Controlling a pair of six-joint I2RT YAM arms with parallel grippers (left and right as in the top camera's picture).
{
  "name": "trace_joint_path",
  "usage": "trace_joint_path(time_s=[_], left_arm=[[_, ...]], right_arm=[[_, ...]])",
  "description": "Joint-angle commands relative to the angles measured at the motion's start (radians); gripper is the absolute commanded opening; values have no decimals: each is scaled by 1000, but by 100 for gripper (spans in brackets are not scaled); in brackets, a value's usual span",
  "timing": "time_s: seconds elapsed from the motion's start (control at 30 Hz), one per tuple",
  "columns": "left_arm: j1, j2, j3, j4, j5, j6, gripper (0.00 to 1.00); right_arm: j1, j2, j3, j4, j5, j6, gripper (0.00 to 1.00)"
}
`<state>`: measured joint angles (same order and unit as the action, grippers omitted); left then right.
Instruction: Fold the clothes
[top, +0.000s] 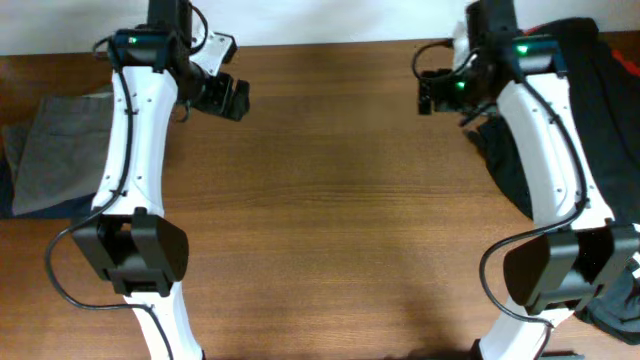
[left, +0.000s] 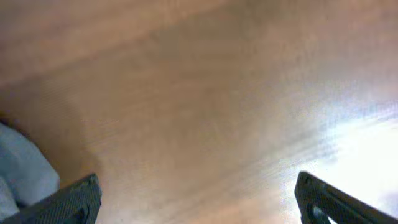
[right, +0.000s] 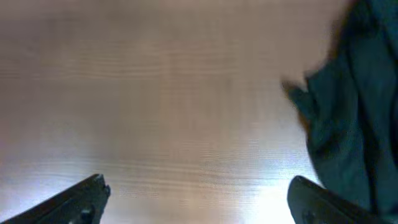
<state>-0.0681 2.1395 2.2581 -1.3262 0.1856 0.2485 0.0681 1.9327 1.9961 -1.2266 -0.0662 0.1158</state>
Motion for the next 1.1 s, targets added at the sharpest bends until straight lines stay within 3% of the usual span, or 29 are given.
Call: trace_joint_path(time_s=[0.0, 0.23, 0.47, 0.63, 0.8, 0.9, 1.07], left_arm=[[0, -72, 21, -121, -29, -40, 99], [-1, -156, 20, -299, -44, -72, 99], [-27, -328, -55, -274, -57, -84, 99], [-56, -560, -299, -134, -109, -83, 99], [-63, -945, -746, 155, -158, -63, 99], [-62, -1158, -980, 329, -200, -61, 99], [-62, -1387, -1199, 465, -209, -61, 99]], right_arm=[[-17, -68, 5, -98, 0, 11, 92], [-1, -295, -111, -117, -1, -10, 91], [-1, -758, -580, 107, 60, -2, 99], [-2, -1086, -852, 249, 70, -2, 99], [-3, -1302, -995, 300, 114, -3, 99], [-3, -1350, -1022, 298, 131, -3, 99], [-3, -1347, -1023, 281, 130, -3, 99]])
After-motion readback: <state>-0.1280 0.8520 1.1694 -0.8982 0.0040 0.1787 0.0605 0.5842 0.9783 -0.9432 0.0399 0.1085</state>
